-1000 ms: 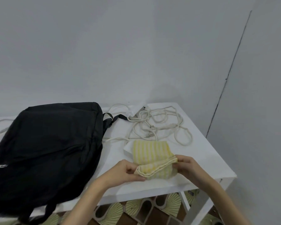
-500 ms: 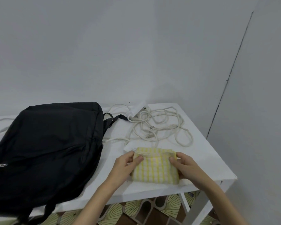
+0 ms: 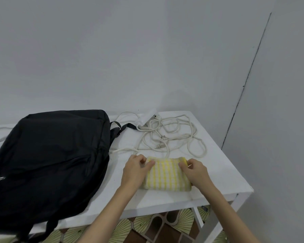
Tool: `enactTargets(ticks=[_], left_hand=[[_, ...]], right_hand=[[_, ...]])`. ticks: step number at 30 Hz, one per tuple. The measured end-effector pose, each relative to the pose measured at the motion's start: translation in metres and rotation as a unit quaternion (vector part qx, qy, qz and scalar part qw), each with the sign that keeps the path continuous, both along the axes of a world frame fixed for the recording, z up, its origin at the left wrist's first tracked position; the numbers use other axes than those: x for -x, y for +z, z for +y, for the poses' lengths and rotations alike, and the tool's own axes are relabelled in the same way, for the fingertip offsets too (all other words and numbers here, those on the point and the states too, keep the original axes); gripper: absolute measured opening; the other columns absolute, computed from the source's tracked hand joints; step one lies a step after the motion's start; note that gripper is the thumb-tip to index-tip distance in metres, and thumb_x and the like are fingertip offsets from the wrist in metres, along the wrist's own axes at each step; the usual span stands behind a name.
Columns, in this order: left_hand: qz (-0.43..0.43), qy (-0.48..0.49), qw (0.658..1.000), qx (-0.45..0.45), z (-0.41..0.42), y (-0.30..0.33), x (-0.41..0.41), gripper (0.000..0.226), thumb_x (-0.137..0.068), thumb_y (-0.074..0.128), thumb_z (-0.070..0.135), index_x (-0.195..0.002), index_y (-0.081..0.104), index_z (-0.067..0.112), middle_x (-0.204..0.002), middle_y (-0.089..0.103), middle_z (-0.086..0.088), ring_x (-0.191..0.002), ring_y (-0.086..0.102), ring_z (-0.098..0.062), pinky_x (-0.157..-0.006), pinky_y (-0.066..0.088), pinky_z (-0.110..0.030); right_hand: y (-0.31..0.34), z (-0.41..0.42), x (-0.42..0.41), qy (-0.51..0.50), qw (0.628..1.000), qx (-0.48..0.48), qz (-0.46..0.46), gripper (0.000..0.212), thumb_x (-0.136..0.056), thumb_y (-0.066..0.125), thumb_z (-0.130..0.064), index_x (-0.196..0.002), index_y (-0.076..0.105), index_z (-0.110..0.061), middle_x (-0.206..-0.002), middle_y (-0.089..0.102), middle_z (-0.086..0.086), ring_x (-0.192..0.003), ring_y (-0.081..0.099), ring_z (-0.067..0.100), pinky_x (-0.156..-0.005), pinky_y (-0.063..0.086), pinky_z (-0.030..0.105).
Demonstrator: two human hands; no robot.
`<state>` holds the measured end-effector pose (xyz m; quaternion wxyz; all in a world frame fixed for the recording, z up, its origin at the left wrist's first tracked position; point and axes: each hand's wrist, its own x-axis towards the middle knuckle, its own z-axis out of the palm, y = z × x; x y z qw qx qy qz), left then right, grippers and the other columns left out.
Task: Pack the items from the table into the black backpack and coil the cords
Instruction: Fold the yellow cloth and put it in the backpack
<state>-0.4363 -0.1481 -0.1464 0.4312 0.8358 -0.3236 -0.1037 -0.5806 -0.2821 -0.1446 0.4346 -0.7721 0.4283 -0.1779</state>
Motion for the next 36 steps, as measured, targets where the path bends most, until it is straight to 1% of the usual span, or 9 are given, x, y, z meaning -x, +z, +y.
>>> enactTargets(ticks=[4, 9, 12, 16, 19, 23, 27, 31, 36], left_hand=[[-0.024, 0.015, 0.999, -0.043, -0.005, 0.006, 0.003, 0.028, -0.085, 0.065, 0.039, -0.097, 0.053, 0.017, -0.095, 0.057, 0.004, -0.086, 0.056, -0.014, -0.070, 0.039, -0.026], [0.074, -0.075, 0.991, 0.087, -0.008, 0.018, 0.002, 0.029, -0.078, 0.076, 0.016, -0.090, 0.050, 0.020, -0.087, 0.055, 0.003, -0.064, 0.052, -0.006, -0.060, 0.041, -0.010], [0.141, -0.144, 0.964, 0.176, -0.006, 0.032, 0.001, 0.036, -0.071, 0.078, 0.003, -0.086, 0.051, 0.020, -0.085, 0.056, 0.002, -0.053, 0.051, -0.006, -0.059, 0.043, -0.017], [0.132, -0.132, 0.947, 0.262, 0.002, 0.055, 0.002, 0.038, -0.065, 0.083, 0.006, -0.088, 0.054, 0.017, -0.080, 0.064, 0.008, -0.069, 0.060, -0.013, -0.067, 0.048, -0.023], [0.129, -0.104, 0.931, 0.325, 0.019, 0.065, 0.002, 0.036, -0.068, 0.082, 0.022, -0.095, 0.059, 0.015, -0.098, 0.067, 0.015, -0.101, 0.062, -0.009, -0.086, 0.050, -0.026], [0.305, -0.149, 0.874, 0.348, 0.045, 0.070, -0.001, 0.014, -0.074, 0.073, 0.005, -0.084, 0.069, 0.013, -0.090, 0.070, 0.001, -0.085, 0.066, -0.012, -0.078, 0.054, -0.026], [0.291, -0.137, 0.909, 0.264, 0.058, 0.070, -0.007, 0.019, -0.080, 0.064, -0.005, -0.088, 0.074, 0.010, -0.095, 0.072, -0.007, -0.088, 0.068, -0.016, -0.077, 0.056, -0.027], [0.282, -0.071, 0.908, 0.303, 0.069, 0.070, -0.025, 0.033, -0.084, 0.061, -0.006, -0.109, 0.068, 0.014, -0.111, 0.069, -0.011, -0.102, 0.067, -0.026, -0.088, 0.054, -0.042], [0.223, -0.099, 0.938, 0.247, 0.084, 0.072, -0.045, 0.056, -0.072, 0.073, -0.006, -0.120, 0.060, 0.020, -0.112, 0.069, -0.004, -0.102, 0.067, -0.018, -0.087, 0.054, -0.034]], right_hand=[[-0.003, 0.003, -0.002, -0.010, 0.998, 0.055, 0.021, 0.025, -0.089, 0.060, -0.033, -0.093, 0.051, -0.010, -0.083, 0.054, -0.001, -0.083, 0.053, 0.019, -0.068, 0.041, 0.030], [0.027, -0.006, -0.004, 0.116, 0.985, 0.129, 0.008, 0.047, -0.086, 0.061, -0.014, -0.130, 0.046, -0.014, -0.124, 0.049, -0.004, -0.118, 0.045, 0.010, -0.092, 0.033, 0.018], [0.053, -0.004, -0.007, 0.233, 0.971, 0.048, 0.008, 0.061, -0.077, 0.075, -0.034, -0.131, 0.048, -0.025, -0.120, 0.050, -0.016, -0.115, 0.044, -0.001, -0.096, 0.034, 0.018], [0.068, 0.003, -0.015, 0.275, 0.960, 0.016, -0.052, 0.017, -0.072, 0.080, -0.031, -0.080, 0.069, -0.022, -0.075, 0.063, -0.004, -0.074, 0.060, 0.007, -0.070, 0.045, 0.026], [0.075, 0.011, -0.019, 0.230, 0.958, -0.033, -0.168, 0.029, -0.074, 0.079, -0.026, -0.091, 0.069, -0.006, -0.088, 0.071, 0.012, -0.083, 0.069, 0.021, -0.077, 0.052, 0.034], [0.078, 0.024, -0.033, 0.160, 0.929, -0.171, -0.287, 0.039, -0.073, 0.075, -0.024, -0.102, 0.067, 0.000, -0.101, 0.071, 0.015, -0.095, 0.068, 0.030, -0.084, 0.055, 0.039], [0.077, 0.040, -0.054, 0.143, 0.922, -0.206, -0.294, 0.058, -0.069, 0.075, -0.026, -0.119, 0.058, -0.003, -0.100, 0.072, 0.014, -0.094, 0.068, 0.028, -0.083, 0.056, 0.040], [0.068, 0.051, -0.067, 0.180, 0.910, -0.212, -0.306, 0.091, -0.071, 0.076, -0.018, -0.143, 0.025, -0.037, -0.115, 0.066, 0.009, -0.097, 0.068, 0.021, -0.081, 0.055, 0.035], [0.067, 0.057, -0.074, 0.271, 0.894, -0.164, -0.317, 0.043, -0.083, 0.064, -0.001, -0.122, 0.061, -0.020, -0.120, 0.065, 0.002, -0.106, 0.064, 0.019, -0.082, 0.053, 0.027]])
